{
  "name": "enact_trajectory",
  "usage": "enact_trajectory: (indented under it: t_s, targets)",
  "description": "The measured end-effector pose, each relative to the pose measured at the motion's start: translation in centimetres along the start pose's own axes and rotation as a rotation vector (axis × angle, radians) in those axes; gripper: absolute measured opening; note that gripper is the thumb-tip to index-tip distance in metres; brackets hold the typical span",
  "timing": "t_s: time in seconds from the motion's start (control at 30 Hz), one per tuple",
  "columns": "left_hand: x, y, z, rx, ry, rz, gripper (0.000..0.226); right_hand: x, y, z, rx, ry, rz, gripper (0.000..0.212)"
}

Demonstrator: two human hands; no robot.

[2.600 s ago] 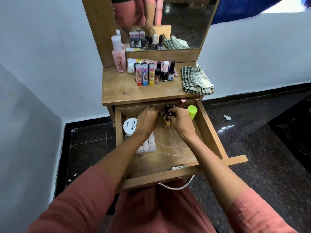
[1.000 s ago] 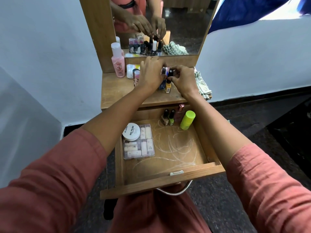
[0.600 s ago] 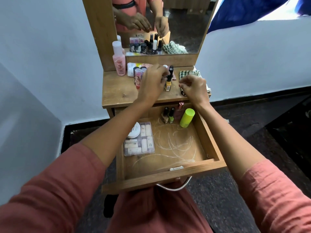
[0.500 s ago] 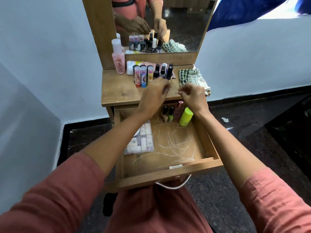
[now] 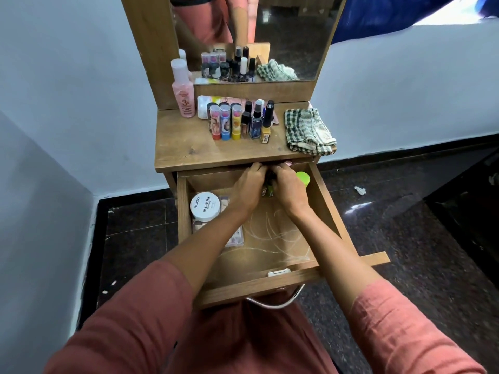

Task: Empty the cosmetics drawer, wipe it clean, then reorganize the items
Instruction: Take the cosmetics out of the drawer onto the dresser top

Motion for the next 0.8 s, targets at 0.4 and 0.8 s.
enact_trajectory:
  t_s: [0.4,0.8]
  targets:
    - [0.7,-0.9,0.5,0.064,-0.147,-0.031,0.025,0.1,-0.4,-0.3,-0.016,0.063,-0.078,0.027]
    - [7.7,-1.0,-3.4,-0.094,-0.273,-0.144,0.025,7.2,-0.4,1.4,0.087,0.200,-0.347,0.025]
Point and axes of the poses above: each hand's wrist, its own y-axis towards the middle knuckle, its own x-axis out of the back of the hand, z = x × y, the point moved 3 cm from there along y, towards the middle knuckle, and after that the axes turned 11 degrees about x, right-handed, at the moved point
